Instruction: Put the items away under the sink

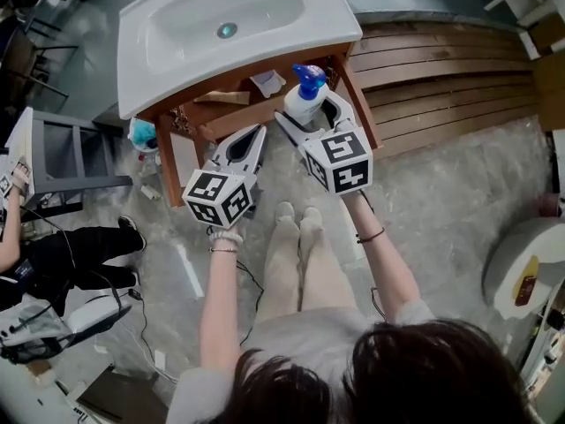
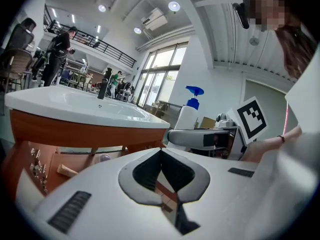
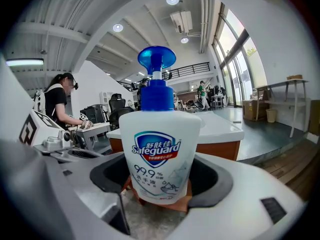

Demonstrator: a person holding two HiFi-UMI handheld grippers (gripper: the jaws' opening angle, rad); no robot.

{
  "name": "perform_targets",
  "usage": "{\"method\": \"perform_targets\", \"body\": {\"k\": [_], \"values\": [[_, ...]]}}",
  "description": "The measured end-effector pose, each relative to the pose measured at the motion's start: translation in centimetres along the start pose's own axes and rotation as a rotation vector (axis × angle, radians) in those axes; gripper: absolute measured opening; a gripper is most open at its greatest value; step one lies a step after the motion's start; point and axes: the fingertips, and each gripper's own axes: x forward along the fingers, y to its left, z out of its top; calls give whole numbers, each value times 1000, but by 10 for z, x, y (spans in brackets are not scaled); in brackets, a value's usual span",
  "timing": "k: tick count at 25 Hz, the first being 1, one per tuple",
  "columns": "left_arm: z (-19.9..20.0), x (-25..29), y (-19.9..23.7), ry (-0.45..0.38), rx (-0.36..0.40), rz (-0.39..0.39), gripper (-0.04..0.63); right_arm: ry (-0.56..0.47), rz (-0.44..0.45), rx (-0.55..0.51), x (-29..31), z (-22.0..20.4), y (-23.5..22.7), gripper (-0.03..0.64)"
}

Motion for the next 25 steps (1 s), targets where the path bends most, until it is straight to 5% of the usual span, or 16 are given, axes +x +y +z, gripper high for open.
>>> {"method": "perform_targets", "body": {"k": [25], "values": [[-104,88,52,-4,70,-73,-3,8,-61,-40,72,-122,-68,359]]}}
